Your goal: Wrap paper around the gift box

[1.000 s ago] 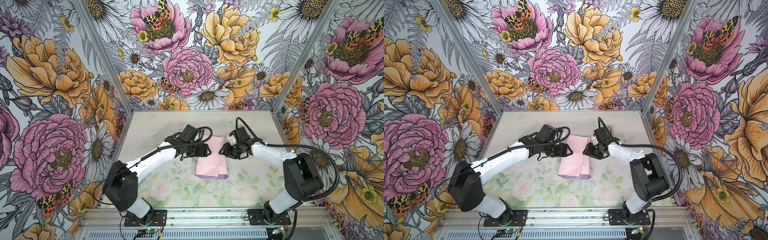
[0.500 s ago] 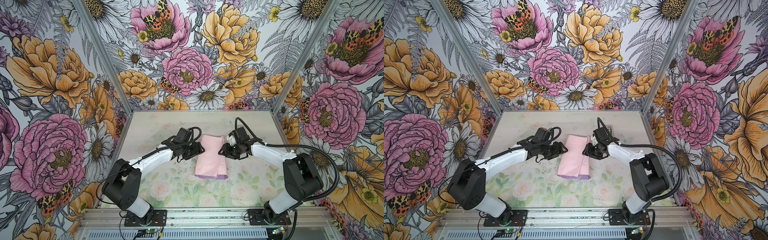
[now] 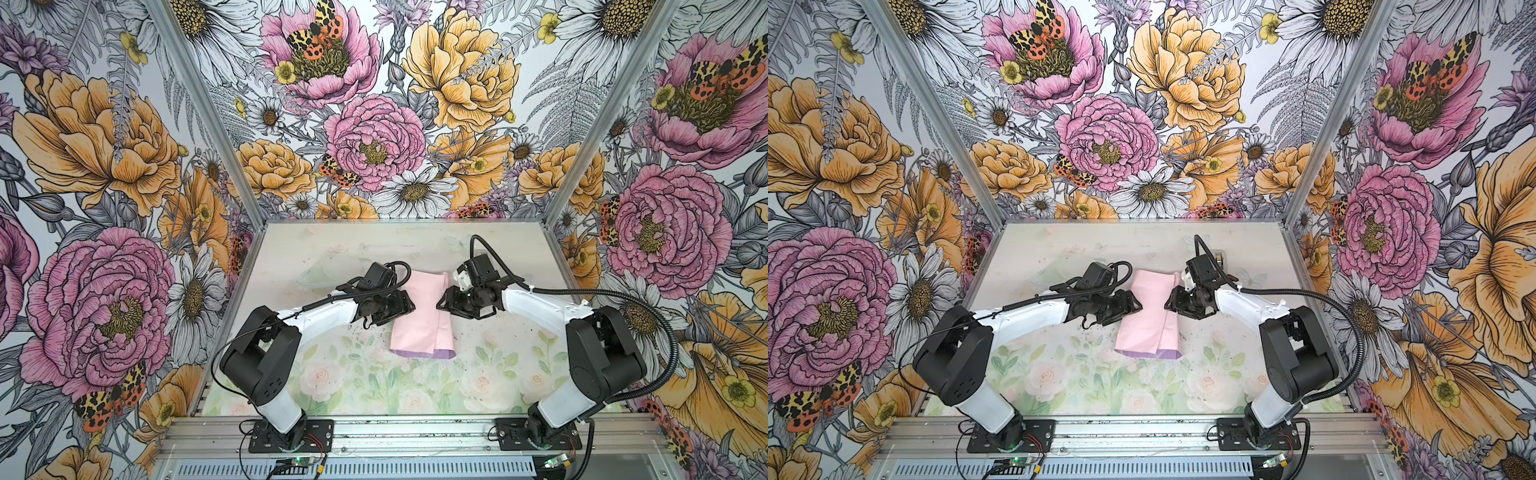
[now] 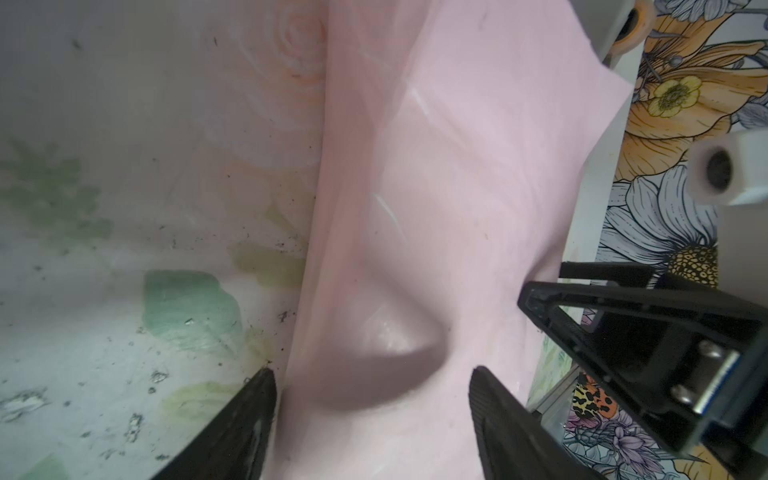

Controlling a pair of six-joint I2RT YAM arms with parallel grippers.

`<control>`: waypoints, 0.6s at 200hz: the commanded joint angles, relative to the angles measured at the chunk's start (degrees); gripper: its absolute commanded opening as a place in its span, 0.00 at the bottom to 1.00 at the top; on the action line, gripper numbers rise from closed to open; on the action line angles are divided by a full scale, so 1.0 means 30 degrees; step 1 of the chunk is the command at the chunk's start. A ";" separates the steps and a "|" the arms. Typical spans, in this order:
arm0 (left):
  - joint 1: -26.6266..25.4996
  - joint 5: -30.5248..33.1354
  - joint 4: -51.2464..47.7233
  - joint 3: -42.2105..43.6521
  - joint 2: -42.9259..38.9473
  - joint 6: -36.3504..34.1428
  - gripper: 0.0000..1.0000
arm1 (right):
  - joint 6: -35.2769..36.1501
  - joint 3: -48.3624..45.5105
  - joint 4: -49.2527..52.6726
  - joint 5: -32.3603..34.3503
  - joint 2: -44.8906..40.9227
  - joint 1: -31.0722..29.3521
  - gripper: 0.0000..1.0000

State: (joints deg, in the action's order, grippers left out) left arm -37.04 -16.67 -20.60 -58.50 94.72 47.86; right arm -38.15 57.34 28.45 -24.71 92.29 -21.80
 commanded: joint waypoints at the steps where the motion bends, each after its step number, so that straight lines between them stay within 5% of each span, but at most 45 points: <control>1: -0.0186 -0.0107 0.0928 -0.0506 0.0151 0.0442 0.75 | -0.0155 0.0702 0.0156 -0.0443 -0.0124 -0.0145 0.56; 37: -0.0427 -0.0028 0.0949 -0.0773 -0.0024 0.0913 0.76 | -0.0608 0.0831 0.0127 -0.1353 -0.0653 -0.0134 0.67; 120: -0.0706 0.0159 0.0948 -0.1038 0.0057 0.0921 0.75 | -0.0671 0.0778 0.0211 -0.0785 -0.0054 -0.0568 0.63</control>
State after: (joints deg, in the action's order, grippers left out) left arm -38.89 -16.73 -19.03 -59.61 94.96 49.82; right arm -39.64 58.06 29.10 -27.49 91.96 -22.31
